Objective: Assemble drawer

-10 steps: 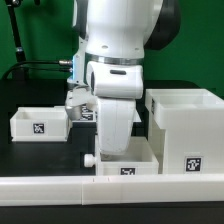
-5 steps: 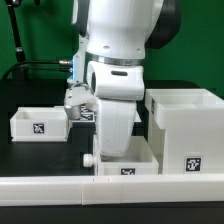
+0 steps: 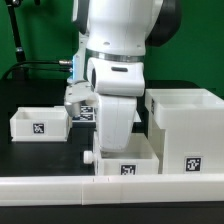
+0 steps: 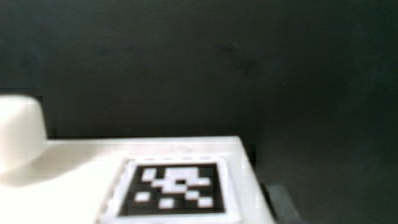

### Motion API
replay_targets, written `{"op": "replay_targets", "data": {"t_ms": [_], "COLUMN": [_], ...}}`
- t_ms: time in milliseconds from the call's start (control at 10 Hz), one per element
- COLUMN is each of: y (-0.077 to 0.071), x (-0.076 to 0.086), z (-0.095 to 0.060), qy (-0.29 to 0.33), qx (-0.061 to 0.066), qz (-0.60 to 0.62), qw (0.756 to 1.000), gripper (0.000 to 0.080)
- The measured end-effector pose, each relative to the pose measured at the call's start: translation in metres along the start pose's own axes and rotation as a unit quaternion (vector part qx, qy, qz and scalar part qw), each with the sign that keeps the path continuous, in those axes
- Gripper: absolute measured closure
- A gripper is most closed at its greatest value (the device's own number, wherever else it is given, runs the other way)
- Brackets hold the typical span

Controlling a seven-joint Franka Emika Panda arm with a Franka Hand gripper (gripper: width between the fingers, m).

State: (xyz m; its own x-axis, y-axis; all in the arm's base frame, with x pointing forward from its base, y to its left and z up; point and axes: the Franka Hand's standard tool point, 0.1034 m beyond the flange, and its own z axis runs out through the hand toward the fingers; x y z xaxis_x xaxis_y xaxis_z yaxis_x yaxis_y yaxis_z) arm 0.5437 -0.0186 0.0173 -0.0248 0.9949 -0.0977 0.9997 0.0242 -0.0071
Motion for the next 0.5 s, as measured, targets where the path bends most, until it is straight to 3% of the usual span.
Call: {"op": "replay_targets", "data": {"t_ms": [500], "y": [-0.0010], "x": [-0.0021], "z": [0.0000], "qy": [-0.001], "qx": [0.003], "qz": [0.002], "qw": [1.000], "gripper": [0.0755]}}
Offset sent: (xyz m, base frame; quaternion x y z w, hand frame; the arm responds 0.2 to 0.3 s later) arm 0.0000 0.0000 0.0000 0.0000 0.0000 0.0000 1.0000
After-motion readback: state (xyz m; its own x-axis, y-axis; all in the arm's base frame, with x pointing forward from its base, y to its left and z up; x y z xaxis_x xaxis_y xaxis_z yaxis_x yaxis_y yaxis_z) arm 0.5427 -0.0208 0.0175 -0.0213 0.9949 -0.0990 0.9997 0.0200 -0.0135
